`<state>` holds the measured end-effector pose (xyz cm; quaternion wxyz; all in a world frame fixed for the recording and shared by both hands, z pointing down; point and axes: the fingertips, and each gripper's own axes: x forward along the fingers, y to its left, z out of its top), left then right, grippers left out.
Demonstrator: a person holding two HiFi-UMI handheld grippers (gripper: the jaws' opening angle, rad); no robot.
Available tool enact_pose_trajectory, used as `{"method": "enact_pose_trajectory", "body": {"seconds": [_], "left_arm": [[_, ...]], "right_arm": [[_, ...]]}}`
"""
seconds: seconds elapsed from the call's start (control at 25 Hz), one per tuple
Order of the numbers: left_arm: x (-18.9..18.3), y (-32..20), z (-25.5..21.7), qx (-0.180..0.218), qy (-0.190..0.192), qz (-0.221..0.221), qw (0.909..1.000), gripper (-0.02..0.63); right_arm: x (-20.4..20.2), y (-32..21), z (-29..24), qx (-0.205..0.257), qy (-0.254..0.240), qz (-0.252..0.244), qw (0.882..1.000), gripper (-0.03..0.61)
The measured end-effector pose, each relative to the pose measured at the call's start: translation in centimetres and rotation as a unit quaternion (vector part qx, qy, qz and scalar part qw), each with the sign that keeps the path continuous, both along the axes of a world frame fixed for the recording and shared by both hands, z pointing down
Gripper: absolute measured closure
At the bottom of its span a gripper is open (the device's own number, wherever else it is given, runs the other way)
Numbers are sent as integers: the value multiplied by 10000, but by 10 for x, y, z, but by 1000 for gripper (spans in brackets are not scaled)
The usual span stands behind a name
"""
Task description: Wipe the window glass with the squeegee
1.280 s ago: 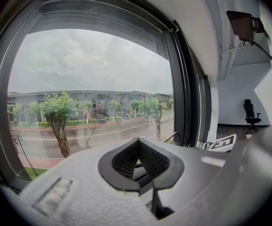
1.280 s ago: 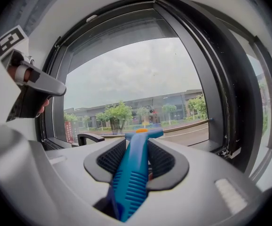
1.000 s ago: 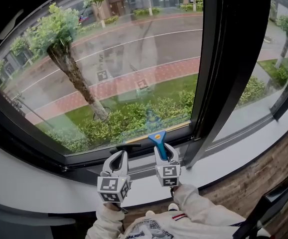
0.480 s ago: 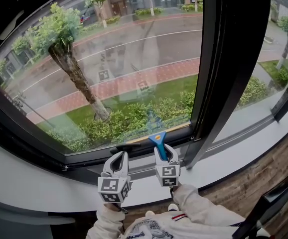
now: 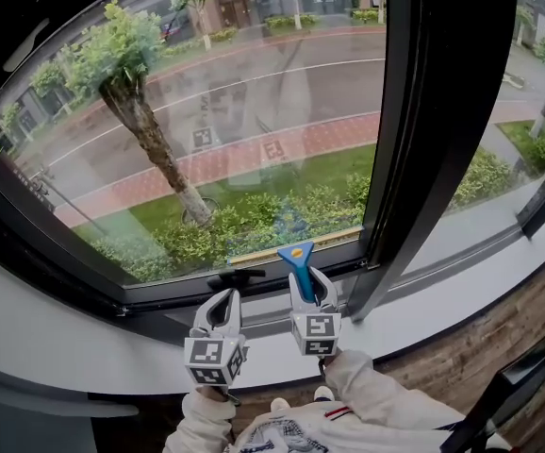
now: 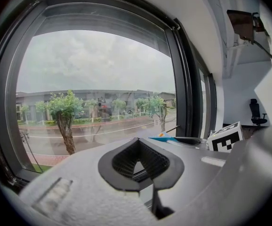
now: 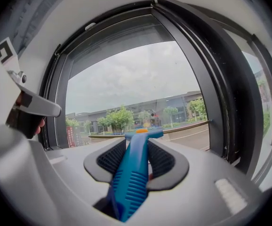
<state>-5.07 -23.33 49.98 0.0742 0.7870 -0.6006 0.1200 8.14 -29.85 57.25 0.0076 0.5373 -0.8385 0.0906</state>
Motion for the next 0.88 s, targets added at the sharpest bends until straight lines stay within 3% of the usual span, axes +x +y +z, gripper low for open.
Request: {"method": "enact_pose_trajectory", "body": {"seconds": [0.52,0.88], "left_arm": [[-5,24,-3,100,-43,-322,9994,614],[-60,38,-8,424,-8,-396,9983,614]], "right_arm": [[-8,15,-58,403,-88,-309,9987,433],[-29,38,-89,739,-19,-207,9970,433]]}}
